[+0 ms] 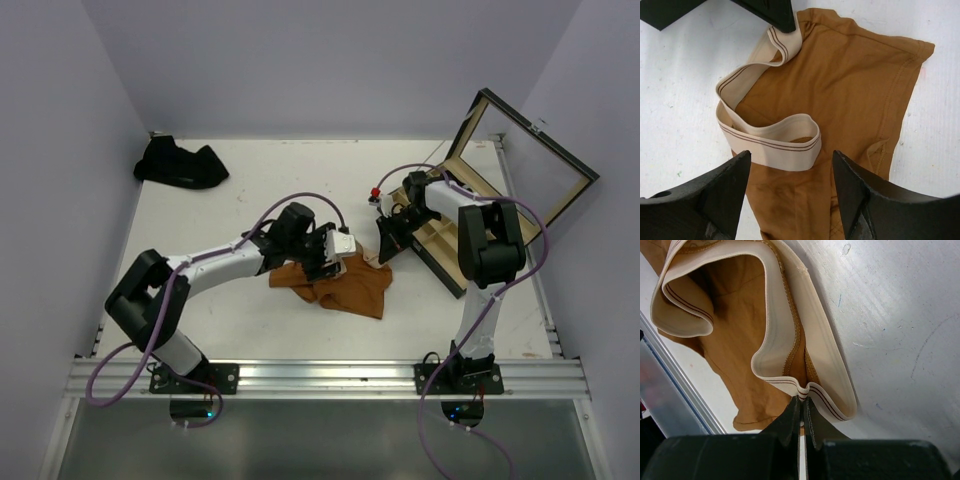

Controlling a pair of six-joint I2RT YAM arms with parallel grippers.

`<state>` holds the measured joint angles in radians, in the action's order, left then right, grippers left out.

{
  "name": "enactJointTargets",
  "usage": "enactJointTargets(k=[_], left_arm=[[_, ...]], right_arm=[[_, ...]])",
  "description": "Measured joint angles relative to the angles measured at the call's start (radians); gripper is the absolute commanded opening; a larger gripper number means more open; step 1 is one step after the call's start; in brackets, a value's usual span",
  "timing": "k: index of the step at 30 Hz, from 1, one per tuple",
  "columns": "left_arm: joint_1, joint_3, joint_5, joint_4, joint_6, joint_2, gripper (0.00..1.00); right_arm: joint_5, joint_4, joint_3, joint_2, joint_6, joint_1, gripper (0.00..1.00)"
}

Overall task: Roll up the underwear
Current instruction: Flatten the underwear

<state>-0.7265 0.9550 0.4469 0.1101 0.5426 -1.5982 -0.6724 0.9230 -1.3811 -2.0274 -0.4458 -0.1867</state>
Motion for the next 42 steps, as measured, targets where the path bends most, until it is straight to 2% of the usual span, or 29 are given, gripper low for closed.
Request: enactJointTargets(k=[8,11,12,14,17,18,21,28,30,37,42], left_arm=[[-0.036,0.0,-0.024,-0.02,0.001,-0.036,0.66],[-0.045,0.0,-0.045,-0.023,0.0,-0.068,0.53],[-0.047,0.0,-0.055,-0.026,0.001,-0.079,0.45],[-0.048,0.0,-0.068,-0.027,0.0,-0.09,0.39],[-0.048,0.0,-0.093,-0.032,-0.001,-0.091,0.21],[-0.048,0.0,-0.103,-0.035,-0.002,-0.091,0.11],[-0.048,-0.003,-0.133,-0.034,0.0,-0.077,0.0],[-0.008,-0.004,-0.135,0.048,-0.013,0.072,0.0],[0.051,0.024,-0.11,0.108,-0.019,0.116,0.0],[0.359,0.228,-0.021,0.272,0.026,0.199,0.0],[0.418,0.232,0.047,0.369,0.082,0.328,0.0]], right_arm=[[0.0,-0.003,0.0,0.0,0.006,0.0,0.0],[0.0,-0.003,0.0,0.0,0.008,0.0,0.0],[0.0,-0.003,0.0,0.0,0.008,0.0,0.0],[0.0,-0.003,0.0,0.0,0.008,0.0,0.0],[0.0,-0.003,0.0,0.0,0.008,0.0,0.0],[0.0,-0.003,0.0,0.0,0.008,0.0,0.0],[0.0,-0.002,0.0,0.0,0.007,0.0,0.0],[0.0,0.011,0.0,0.086,-0.028,0.0,0.0],[0.0,0.013,-0.002,0.166,-0.048,0.0,0.0],[-0.002,-0.02,-0.072,0.435,-0.126,0.0,0.0],[-0.01,-0.082,-0.043,0.613,-0.198,-0.001,0.0]])
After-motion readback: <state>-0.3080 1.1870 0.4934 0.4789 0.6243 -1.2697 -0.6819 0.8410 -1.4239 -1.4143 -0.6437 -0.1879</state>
